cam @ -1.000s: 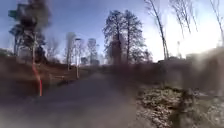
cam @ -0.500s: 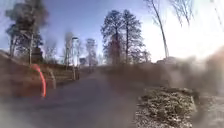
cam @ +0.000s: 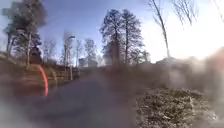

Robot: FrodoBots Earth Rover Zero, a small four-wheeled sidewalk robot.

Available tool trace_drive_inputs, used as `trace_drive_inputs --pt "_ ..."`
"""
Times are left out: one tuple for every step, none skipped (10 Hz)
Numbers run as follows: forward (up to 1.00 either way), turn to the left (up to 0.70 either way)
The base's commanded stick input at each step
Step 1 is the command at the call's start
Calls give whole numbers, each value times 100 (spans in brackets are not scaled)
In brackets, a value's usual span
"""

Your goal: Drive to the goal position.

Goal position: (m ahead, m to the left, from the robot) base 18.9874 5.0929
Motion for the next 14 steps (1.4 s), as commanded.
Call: trace_drive_inputs --pt "100 40" --pt "100 40" --pt "100 40" --pt "100 40" --pt "100 40" --pt "100 40" --pt "100 40" --pt "100 40" --pt "100 40" --pt "100 0" --pt "100 0" --pt "100 0" --pt "100 0" --pt "100 0"
